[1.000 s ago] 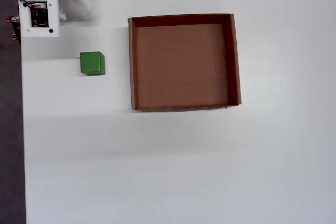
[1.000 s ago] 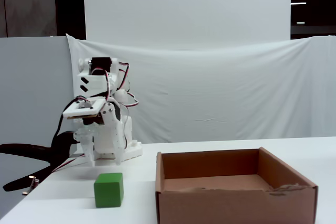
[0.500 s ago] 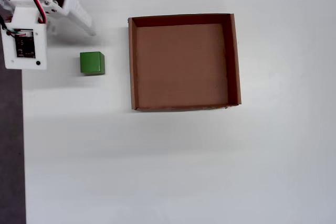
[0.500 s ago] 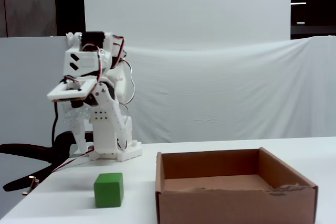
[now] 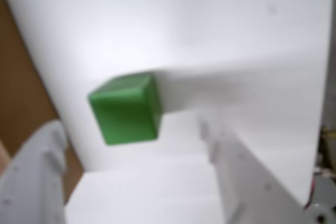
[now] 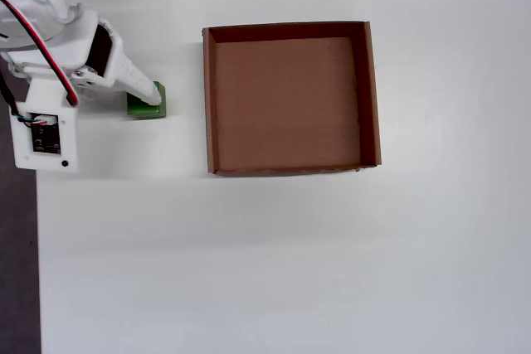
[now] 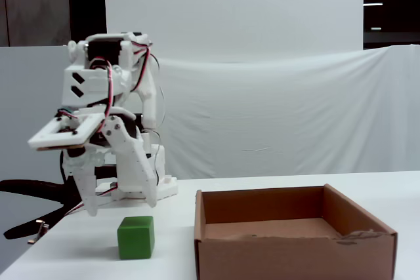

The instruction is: Grasp a green cube and put it in a box.

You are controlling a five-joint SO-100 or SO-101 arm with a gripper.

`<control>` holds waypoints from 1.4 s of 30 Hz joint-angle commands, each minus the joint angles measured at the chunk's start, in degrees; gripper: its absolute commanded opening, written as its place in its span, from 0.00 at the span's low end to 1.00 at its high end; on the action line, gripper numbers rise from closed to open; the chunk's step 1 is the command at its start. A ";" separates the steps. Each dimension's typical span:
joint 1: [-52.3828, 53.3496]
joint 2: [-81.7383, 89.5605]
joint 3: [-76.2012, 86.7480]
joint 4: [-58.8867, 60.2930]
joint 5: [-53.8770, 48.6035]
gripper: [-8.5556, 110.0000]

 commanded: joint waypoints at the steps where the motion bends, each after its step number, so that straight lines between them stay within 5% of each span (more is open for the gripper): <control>1: -1.67 -1.14 -3.16 -2.02 1.05 0.37; 42: -6.50 -9.84 -2.90 -5.27 5.01 0.22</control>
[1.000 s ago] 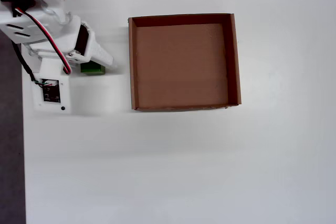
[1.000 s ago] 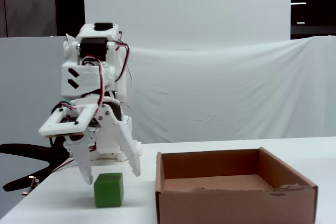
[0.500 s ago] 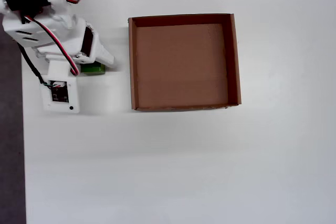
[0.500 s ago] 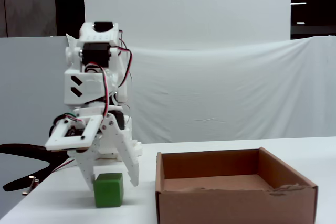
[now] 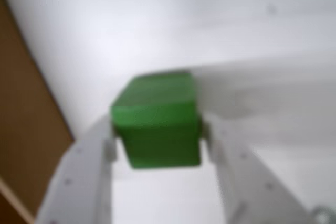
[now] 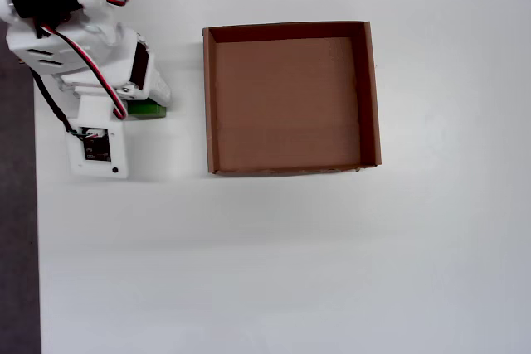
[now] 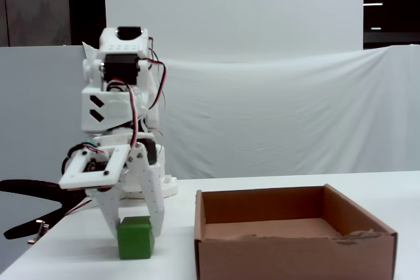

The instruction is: Grasp a green cube and put it in a box.

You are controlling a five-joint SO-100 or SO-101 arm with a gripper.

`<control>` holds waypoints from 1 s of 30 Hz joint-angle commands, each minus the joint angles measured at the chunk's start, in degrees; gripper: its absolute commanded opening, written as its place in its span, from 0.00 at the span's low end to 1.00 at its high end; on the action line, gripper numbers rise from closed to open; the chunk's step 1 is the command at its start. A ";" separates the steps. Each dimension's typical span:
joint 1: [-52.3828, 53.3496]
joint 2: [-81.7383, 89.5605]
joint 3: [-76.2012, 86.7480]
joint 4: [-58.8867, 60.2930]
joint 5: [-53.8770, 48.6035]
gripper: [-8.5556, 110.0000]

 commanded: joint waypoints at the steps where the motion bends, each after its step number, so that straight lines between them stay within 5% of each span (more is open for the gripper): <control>1: -0.18 -0.09 -3.16 -0.09 0.35 0.21; 30: -6.94 -5.01 -32.70 16.88 1.67 0.19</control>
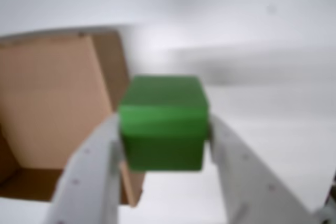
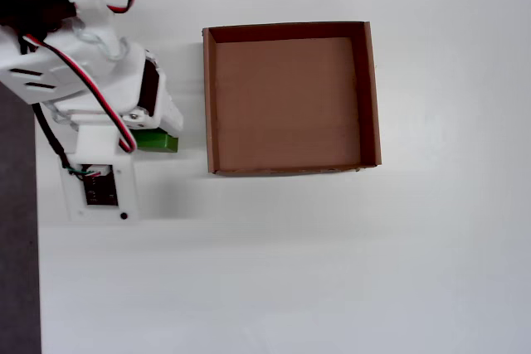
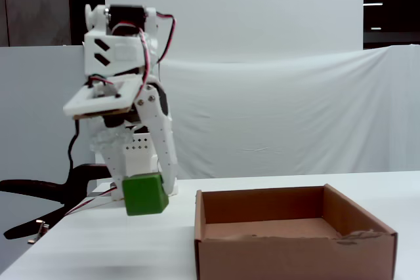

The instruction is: Grasp a green cube and put it in a box.

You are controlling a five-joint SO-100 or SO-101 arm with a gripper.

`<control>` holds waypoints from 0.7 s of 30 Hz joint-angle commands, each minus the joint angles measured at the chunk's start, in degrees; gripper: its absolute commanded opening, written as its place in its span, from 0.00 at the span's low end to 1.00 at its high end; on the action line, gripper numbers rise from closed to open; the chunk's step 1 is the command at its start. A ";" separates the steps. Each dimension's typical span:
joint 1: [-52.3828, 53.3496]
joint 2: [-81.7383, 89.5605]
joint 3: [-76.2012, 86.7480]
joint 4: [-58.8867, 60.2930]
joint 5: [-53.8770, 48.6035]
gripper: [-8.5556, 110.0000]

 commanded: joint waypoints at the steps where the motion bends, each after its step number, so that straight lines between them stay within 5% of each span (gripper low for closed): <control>1: -2.20 0.18 -5.27 0.70 0.18 0.19; 21: -20.57 -8.17 -12.30 3.25 3.34 0.19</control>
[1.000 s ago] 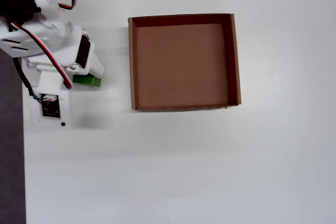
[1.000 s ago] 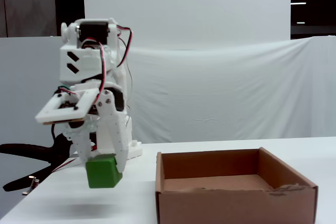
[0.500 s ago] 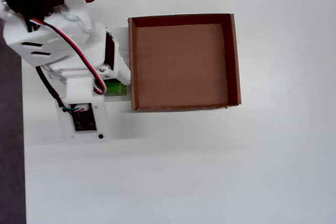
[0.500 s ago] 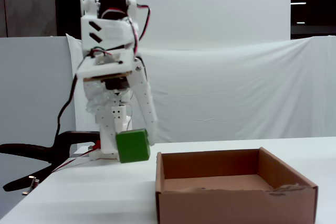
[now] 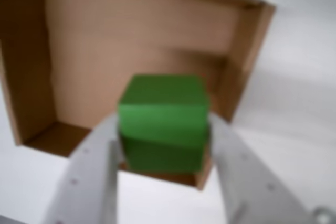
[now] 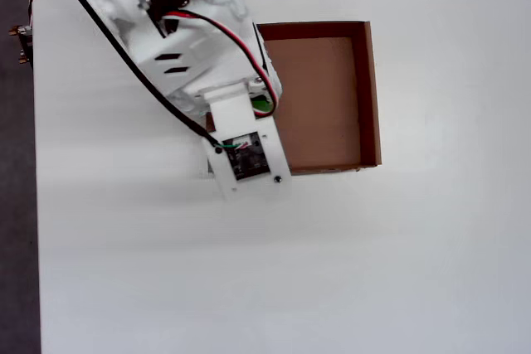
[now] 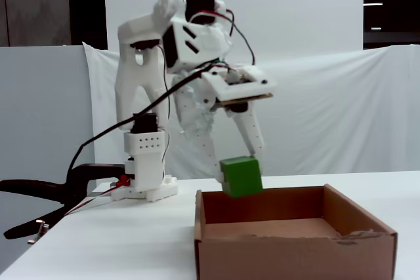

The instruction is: Grasp a green cube and put it in a box.

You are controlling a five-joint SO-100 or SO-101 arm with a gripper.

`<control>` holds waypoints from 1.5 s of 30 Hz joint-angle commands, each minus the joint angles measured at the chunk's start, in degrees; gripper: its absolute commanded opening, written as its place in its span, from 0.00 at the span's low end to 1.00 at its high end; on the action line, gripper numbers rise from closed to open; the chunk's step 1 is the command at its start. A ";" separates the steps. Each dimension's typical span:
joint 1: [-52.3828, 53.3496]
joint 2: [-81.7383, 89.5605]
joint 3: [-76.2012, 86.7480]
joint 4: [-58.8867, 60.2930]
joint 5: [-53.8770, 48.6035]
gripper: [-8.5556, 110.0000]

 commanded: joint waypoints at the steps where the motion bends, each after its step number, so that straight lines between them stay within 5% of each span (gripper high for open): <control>1: -1.93 0.18 -0.35 -1.58 0.62 0.19; 26: -4.83 -5.36 18.02 -20.57 0.70 0.21; 45: -0.09 0.35 4.31 -11.25 5.27 0.32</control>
